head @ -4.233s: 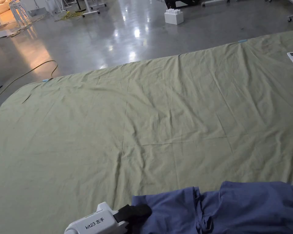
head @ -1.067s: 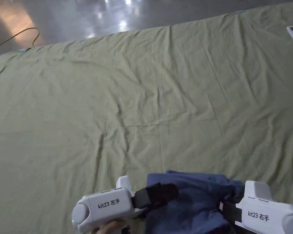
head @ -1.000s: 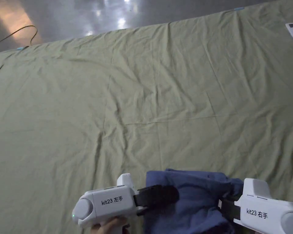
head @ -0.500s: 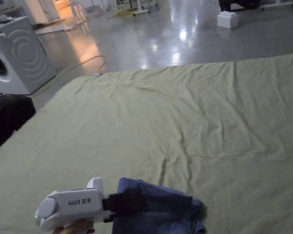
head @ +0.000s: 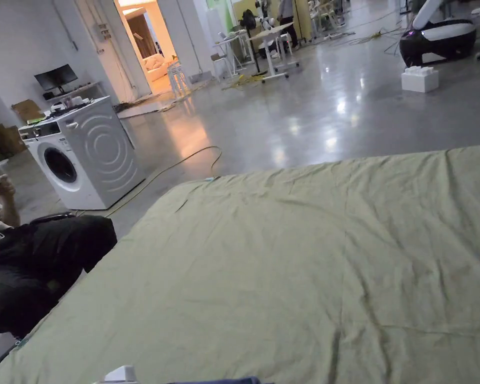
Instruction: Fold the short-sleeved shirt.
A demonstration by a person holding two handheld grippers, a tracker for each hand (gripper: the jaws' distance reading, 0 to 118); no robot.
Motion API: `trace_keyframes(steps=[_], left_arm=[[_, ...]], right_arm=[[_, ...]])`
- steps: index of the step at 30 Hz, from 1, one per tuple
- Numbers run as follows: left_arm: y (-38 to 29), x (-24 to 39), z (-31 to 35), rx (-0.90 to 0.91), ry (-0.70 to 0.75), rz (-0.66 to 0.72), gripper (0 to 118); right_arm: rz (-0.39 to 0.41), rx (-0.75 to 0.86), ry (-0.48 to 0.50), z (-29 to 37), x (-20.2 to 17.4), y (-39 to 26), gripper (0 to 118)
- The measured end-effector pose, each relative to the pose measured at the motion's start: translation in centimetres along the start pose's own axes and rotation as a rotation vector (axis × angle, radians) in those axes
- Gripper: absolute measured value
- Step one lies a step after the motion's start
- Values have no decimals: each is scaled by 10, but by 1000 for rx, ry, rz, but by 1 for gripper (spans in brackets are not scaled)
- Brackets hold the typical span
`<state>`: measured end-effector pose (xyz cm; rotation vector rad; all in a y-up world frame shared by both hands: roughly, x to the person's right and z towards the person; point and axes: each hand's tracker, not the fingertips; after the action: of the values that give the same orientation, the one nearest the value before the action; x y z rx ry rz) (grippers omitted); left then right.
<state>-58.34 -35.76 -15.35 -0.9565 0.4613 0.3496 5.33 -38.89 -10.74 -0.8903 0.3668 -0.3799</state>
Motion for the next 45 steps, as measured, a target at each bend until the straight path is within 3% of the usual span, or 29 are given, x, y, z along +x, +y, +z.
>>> trace_keyframes(steps=[1,3,8,11,14,16,18,21,23,24,25,26,28,29,31,32,38,42,45], left_arm=[[3,6,15,36,70,-94,84],[6,21,54,125,48,-207,84],[-10,54,177,373,-351,-261,83],[-47,80,251,581,-404,-354,83],[-94,117,299,816,-336,-415,82],[-121,146,312,910,-165,-427,82],[-147,174,322,1001,15,-409,82],[-167,201,329,1030,-95,-405,78],[-169,203,332,1020,-282,-380,78],[-168,205,333,1020,-321,-362,75],[-165,211,334,1009,-315,-281,70],[-162,214,335,997,-348,-270,60],[-165,211,338,1031,-390,-371,15],[-169,212,340,1045,-326,-391,6],[-176,210,345,1082,-298,-443,5],[-179,211,348,1060,-308,-424,2],[-174,215,347,1044,-304,-397,0],[-173,220,346,1023,-392,-367,0],[-175,227,346,1040,-338,-420,0]], right_arm=[[21,31,3,9,0,1,0],[45,72,12,26,1,3,0],[143,288,24,85,0,17,0],[237,407,-39,128,-12,32,0],[328,544,-76,164,-23,44,0],[406,647,-100,182,-27,53,0],[392,759,-202,193,-36,56,0],[411,766,-171,209,-40,63,0],[507,863,-170,221,-44,68,0],[477,859,-141,222,-43,72,0],[396,798,-83,219,-41,77,0],[385,806,-79,219,-43,82,0],[423,830,-118,222,-48,86,0],[445,845,-131,224,-50,85,0],[477,845,-80,230,-53,84,0],[439,815,-59,229,-52,80,0],[508,900,-194,235,-57,67,0],[385,848,-180,228,-45,66,0],[389,864,-161,227,-44,66,0]])
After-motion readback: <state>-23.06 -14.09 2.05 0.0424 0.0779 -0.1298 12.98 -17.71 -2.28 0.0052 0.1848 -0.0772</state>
